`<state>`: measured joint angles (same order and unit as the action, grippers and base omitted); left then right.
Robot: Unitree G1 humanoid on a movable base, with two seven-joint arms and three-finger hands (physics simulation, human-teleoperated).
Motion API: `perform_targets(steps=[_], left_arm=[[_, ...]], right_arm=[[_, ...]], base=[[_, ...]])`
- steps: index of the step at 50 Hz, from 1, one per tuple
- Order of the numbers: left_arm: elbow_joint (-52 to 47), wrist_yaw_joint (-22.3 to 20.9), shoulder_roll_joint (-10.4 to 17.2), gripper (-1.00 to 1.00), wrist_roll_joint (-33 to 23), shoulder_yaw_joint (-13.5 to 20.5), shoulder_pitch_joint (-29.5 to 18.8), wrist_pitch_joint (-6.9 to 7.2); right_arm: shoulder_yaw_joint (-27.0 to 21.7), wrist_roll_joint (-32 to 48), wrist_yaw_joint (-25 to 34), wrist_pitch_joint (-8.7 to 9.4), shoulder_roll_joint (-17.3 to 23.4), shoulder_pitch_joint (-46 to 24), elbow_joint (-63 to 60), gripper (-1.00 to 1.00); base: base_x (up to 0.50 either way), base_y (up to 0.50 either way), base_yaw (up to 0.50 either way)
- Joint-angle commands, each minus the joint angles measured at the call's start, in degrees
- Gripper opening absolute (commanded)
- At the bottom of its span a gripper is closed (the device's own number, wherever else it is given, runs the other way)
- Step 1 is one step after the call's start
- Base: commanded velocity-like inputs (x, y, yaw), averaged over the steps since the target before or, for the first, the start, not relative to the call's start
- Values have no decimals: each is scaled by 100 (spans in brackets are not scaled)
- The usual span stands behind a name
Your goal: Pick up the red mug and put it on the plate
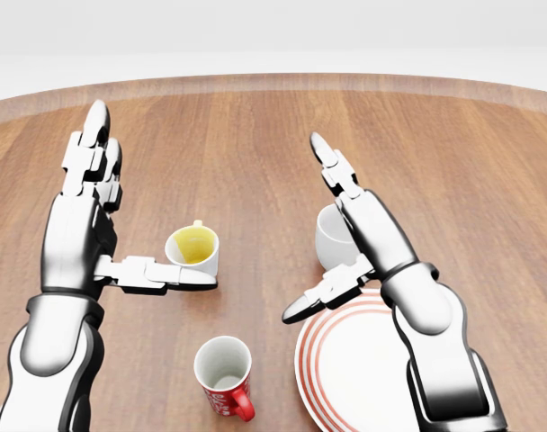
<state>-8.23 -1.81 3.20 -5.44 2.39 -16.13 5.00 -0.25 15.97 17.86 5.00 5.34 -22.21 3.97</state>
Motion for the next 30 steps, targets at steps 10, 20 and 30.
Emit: perform_targets(steps=[10, 20, 30], left_arm=[[14, -3, 7, 100, 26, 11, 1, 0], [18, -8, 18, 100, 25, 20, 20, 0], [22, -5, 5, 100, 32, 12, -16, 0]], right_arm=[[364, 793, 161, 0, -365, -747, 1193, 100], [482, 1012, 29, 0, -568, -936, 2095, 100], [498, 1108, -81, 0, -655, -1227, 2826, 100]], base=[[0, 0, 0], [0, 0, 0], [0, 0, 0]])
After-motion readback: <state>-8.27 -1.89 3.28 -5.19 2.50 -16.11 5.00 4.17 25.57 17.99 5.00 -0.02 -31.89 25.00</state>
